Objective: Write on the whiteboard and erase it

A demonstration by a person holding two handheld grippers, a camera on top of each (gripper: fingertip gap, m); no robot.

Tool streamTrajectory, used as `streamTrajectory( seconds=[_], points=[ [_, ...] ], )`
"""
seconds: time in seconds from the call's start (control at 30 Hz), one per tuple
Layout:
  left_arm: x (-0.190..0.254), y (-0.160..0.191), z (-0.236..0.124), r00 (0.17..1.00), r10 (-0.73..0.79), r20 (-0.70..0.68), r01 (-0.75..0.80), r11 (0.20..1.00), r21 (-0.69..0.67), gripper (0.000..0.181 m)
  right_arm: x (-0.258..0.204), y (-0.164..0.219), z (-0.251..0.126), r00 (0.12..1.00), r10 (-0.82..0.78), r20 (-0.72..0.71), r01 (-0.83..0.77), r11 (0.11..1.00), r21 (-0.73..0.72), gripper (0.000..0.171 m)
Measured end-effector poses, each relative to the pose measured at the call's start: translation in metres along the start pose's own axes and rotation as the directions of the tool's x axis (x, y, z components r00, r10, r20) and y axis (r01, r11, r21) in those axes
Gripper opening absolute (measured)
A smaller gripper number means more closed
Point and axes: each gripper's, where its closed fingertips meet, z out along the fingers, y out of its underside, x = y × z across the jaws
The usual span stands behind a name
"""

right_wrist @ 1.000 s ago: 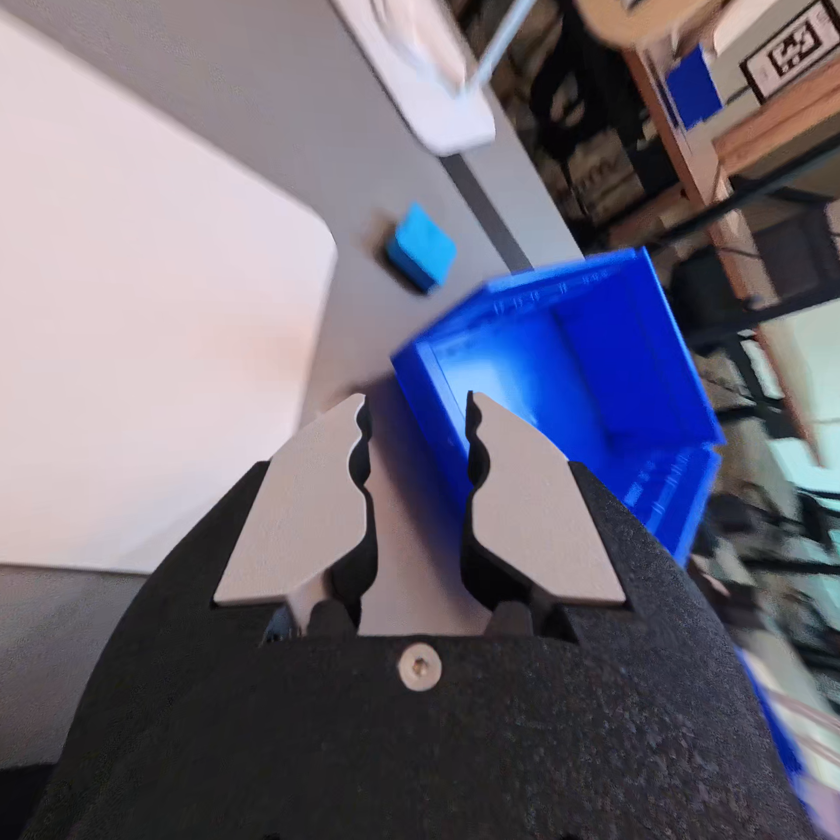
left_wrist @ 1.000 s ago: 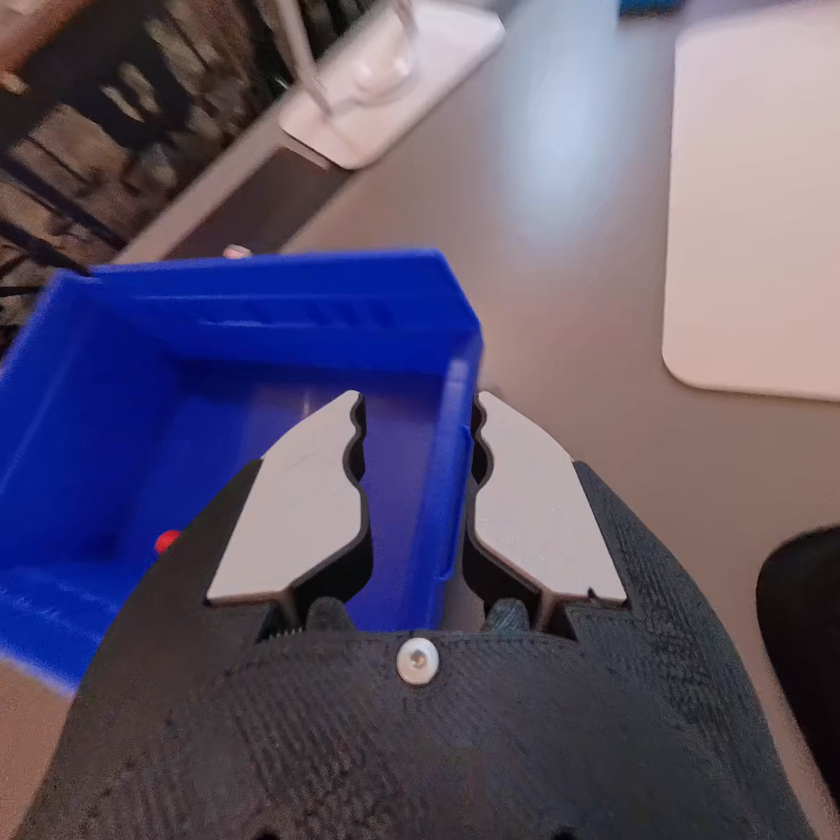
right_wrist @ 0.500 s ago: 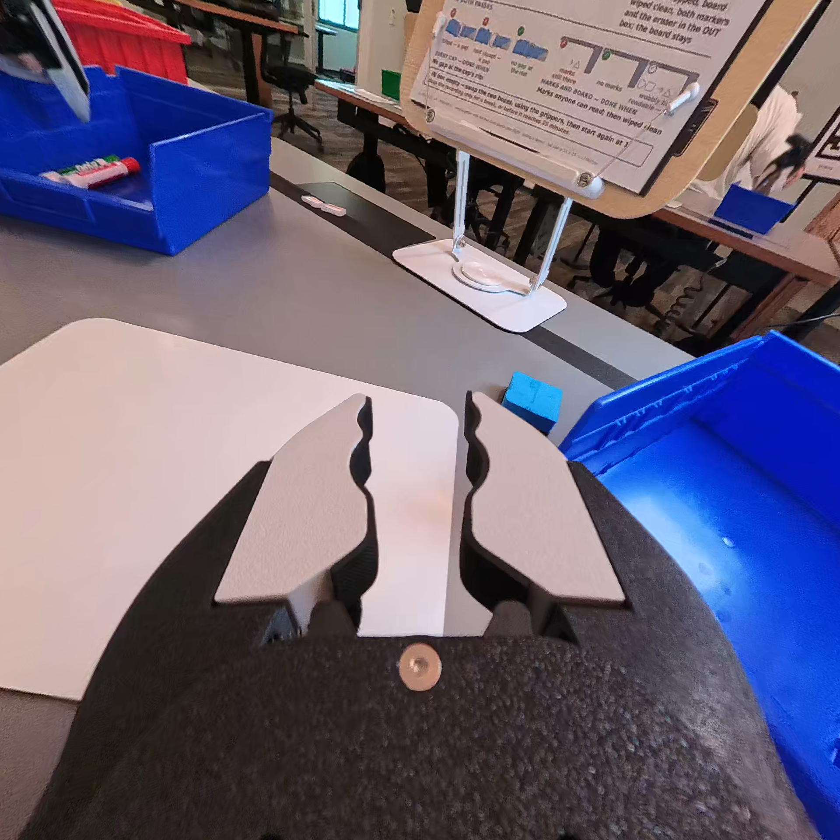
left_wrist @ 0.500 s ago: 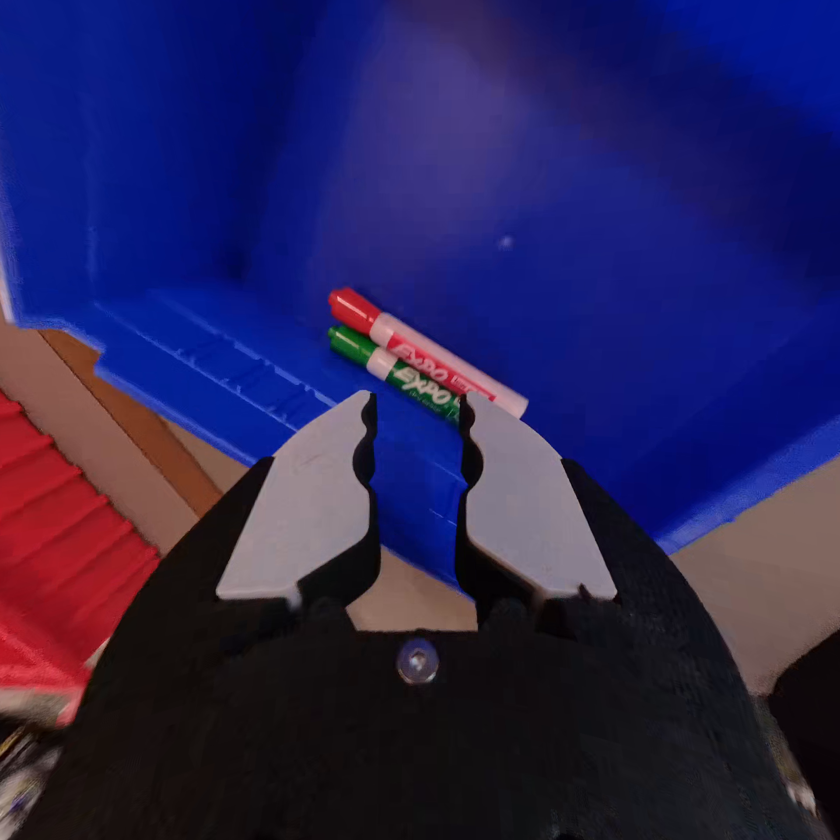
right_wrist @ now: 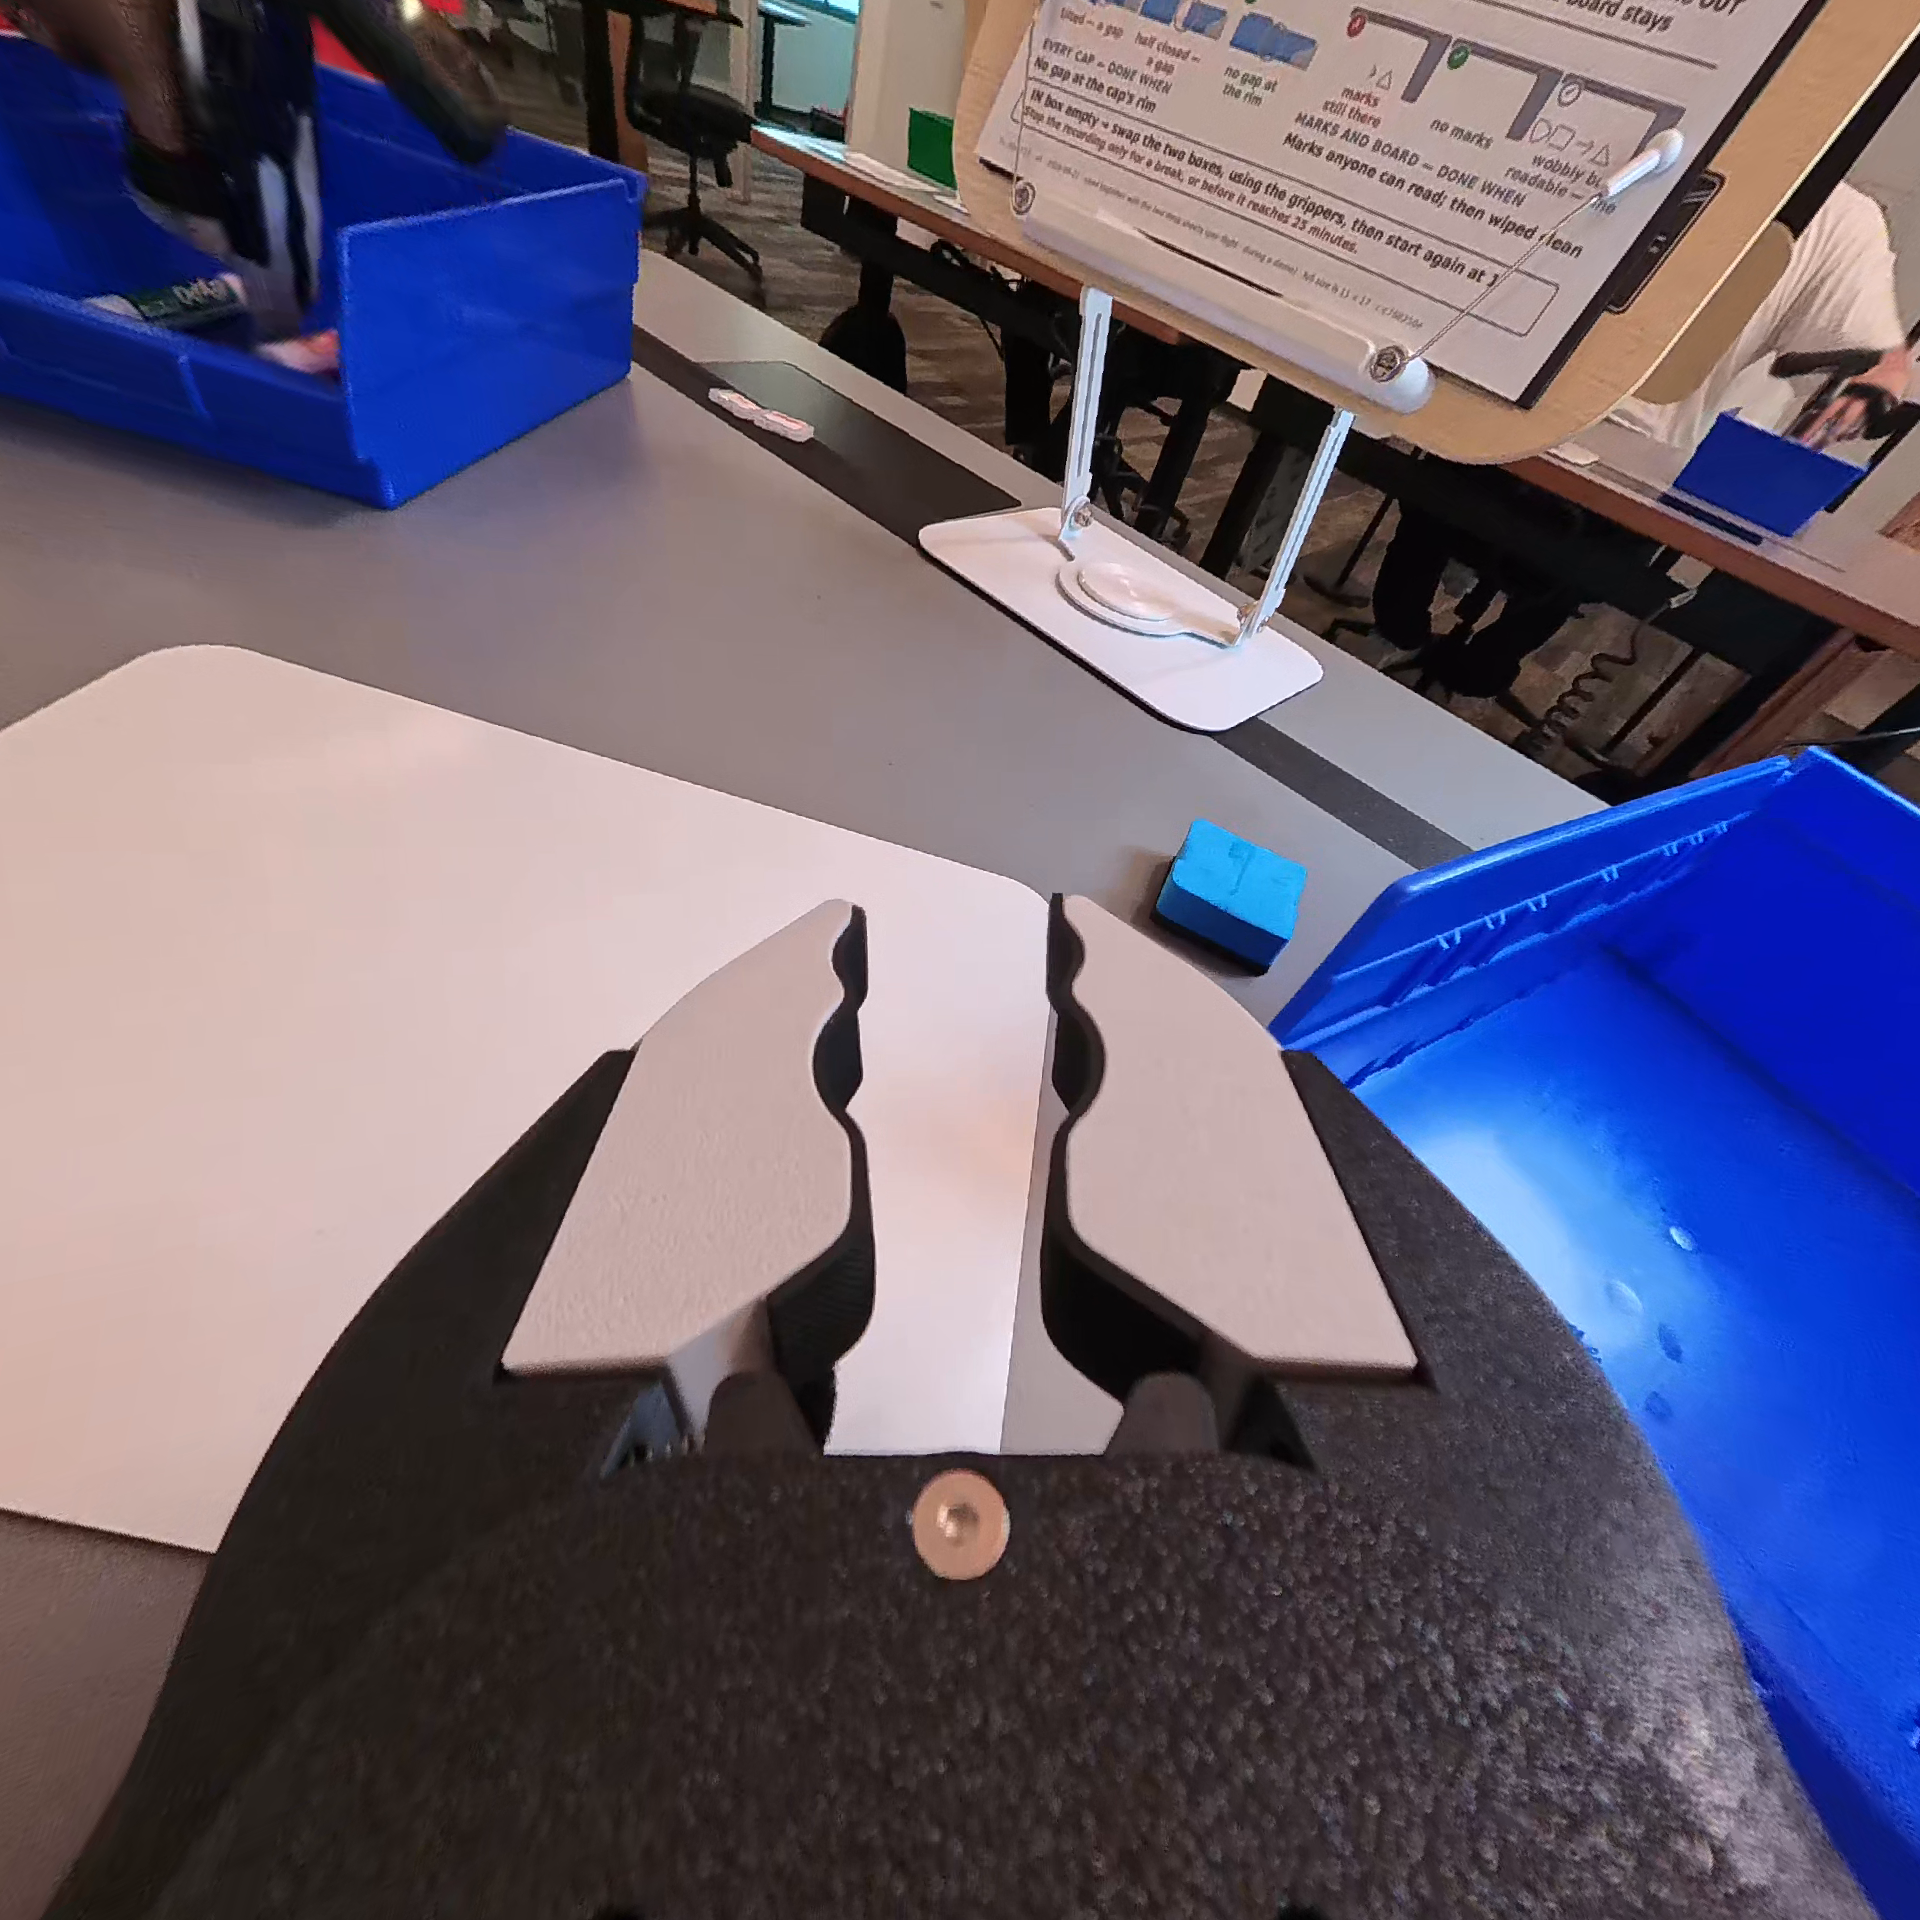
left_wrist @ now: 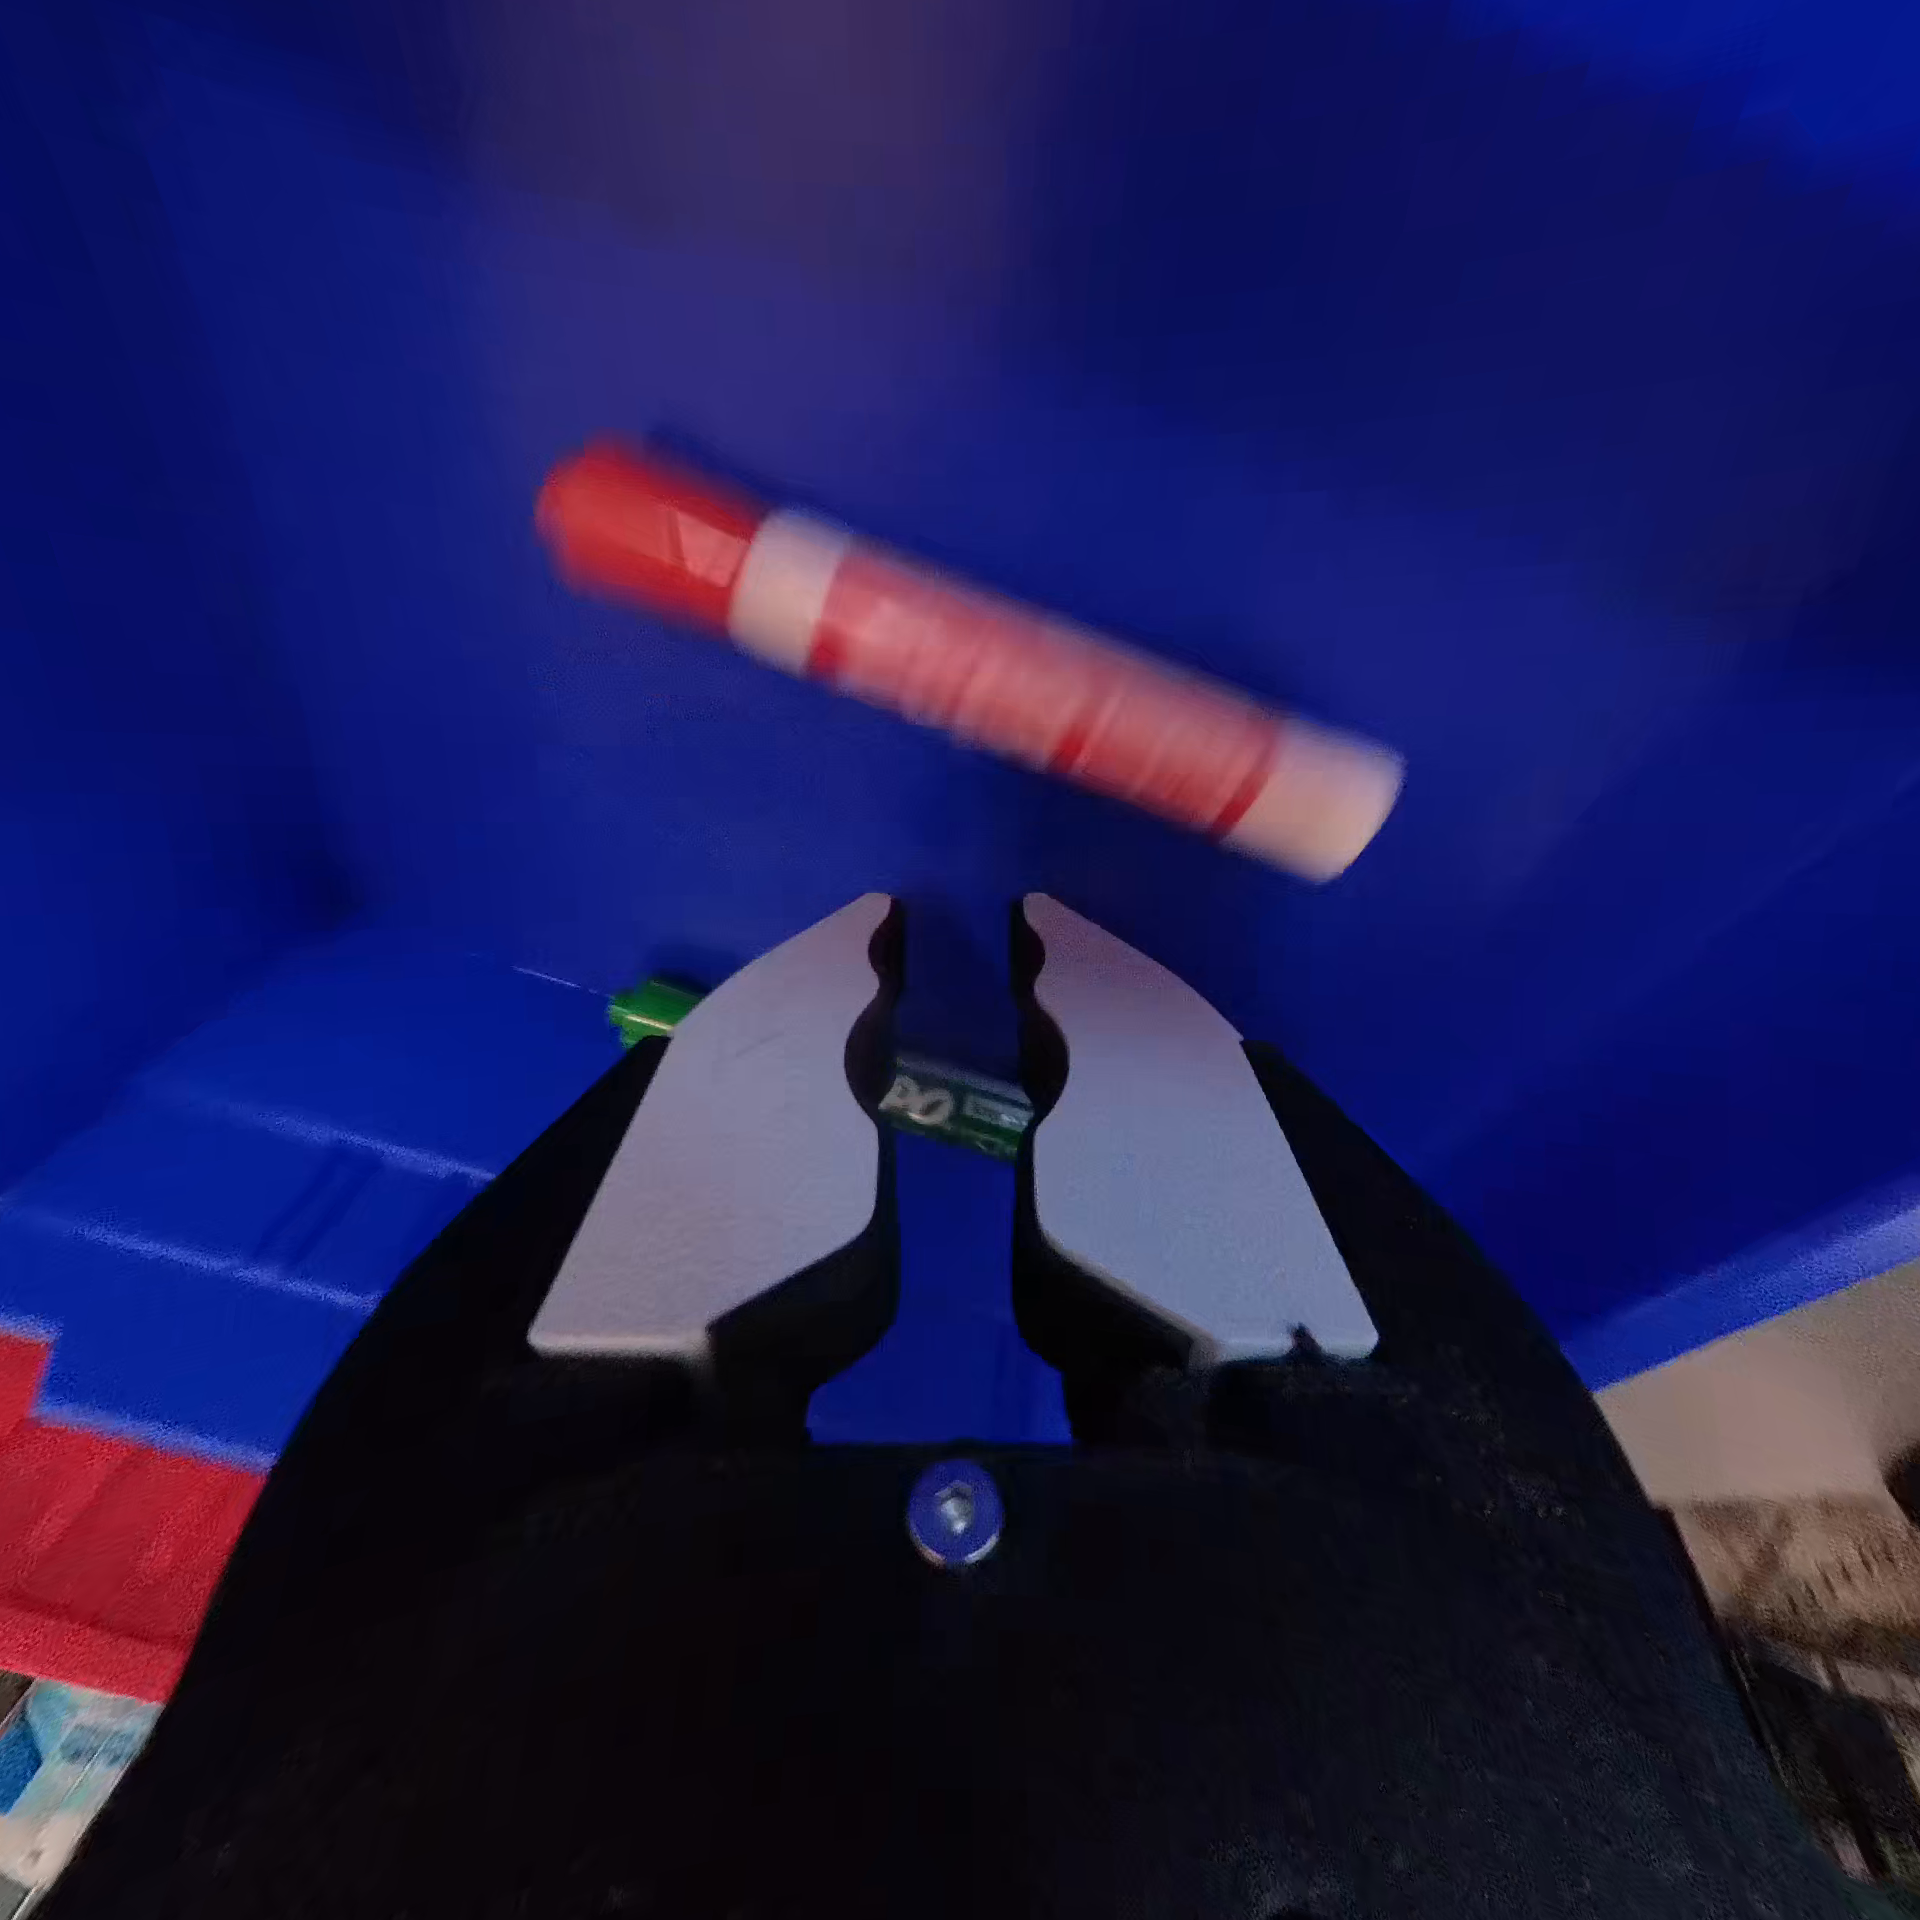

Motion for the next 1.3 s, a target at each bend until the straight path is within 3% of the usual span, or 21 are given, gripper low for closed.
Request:
streamTrajectory(
  seconds=[0.07, 0.13, 0.2, 0.3, 0.47, 0.57, 0.73, 0.8, 0.9, 0.97, 1.03, 1.07, 1.3],
  points=[
    [-0.013, -0.007, -0.011, 0.998, -0.011, 0.067, 0.006, 0.998, 0.065, 0.021, 0.000, 0.001, 0.000, 1.000, -0.006, 0.001, 0.006, 1.000, -0.003, 0.033],
    [-0.013, -0.004, -0.014, 0.998, -0.052, 0.042, 0.048, 0.996, 0.073, 0.024, -0.001, 0.003, 0.001, 1.000, -0.010, 0.004, 0.010, 1.000, -0.009, 0.032],
    [-0.024, 0.018, -0.009, 0.994, -0.037, 0.108, 0.043, 0.998, -0.051, 0.028, -0.003, 0.003, 0.002, 1.000, -0.014, 0.008, 0.014, 1.000, -0.012, 0.032],
    [-0.038, 0.053, 0.000, 0.970, 0.126, 0.209, -0.058, 0.950, -0.306, 0.031, -0.005, 0.003, 0.002, 0.999, -0.032, 0.008, 0.032, 0.999, -0.015, 0.031],
    [-0.033, 0.065, 0.008, 0.940, 0.286, 0.186, -0.175, 0.871, -0.458, 0.038, -0.007, 0.005, 0.002, 0.998, -0.062, 0.003, 0.062, 0.998, -0.021, 0.029],
    [-0.023, 0.049, 0.016, 0.958, 0.251, 0.139, -0.189, 0.917, -0.350, 0.033, -0.007, 0.006, 0.001, 0.997, -0.079, -0.003, 0.078, 0.997, -0.027, 0.029],
    [-0.012, 0.005, 0.001, 0.997, 0.058, 0.044, -0.058, 0.998, 0.011, 0.028, -0.007, 0.008, 0.004, 0.997, -0.078, 0.003, 0.078, 0.996, -0.034, 0.028],
    [-0.007, -0.014, -0.007, 0.996, -0.062, -0.066, 0.071, 0.986, 0.153, 0.032, -0.008, 0.009, 0.005, 0.997, -0.080, 0.006, 0.080, 0.996, -0.038, 0.028],
    [0.002, -0.053, -0.024, 0.915, -0.233, -0.330, 0.348, 0.870, 0.349, 0.042, -0.009, 0.009, 0.005, 0.996, -0.086, 0.007, 0.086, 0.995, -0.040, 0.028],
    [0.002, -0.069, -0.020, 0.854, -0.322, -0.410, 0.476, 0.801, 0.363, 0.042, -0.010, 0.009, 0.005, 0.996, -0.088, 0.008, 0.088, 0.995, -0.040, 0.027],
    [0.014, -0.079, -0.013, 0.818, -0.341, -0.463, 0.520, 0.783, 0.342, 0.042, -0.010, 0.009, 0.005, 0.996, -0.093, 0.006, 0.093, 0.995, -0.043, 0.027],
    [0.015, -0.081, -0.009, 0.828, -0.348, -0.440, 0.512, 0.789, 0.340, 0.034, -0.010, 0.009, 0.004, 0.995, -0.098, 0.004, 0.098, 0.994, -0.045, 0.027],
    [0.013, -0.079, -0.006, 0.863, -0.370, -0.345, 0.481, 0.809, 0.336, 0.032, -0.009, 0.009, 0.003, 0.993, -0.119, -0.006, 0.118, 0.992, -0.050, 0.026]
  ],
)
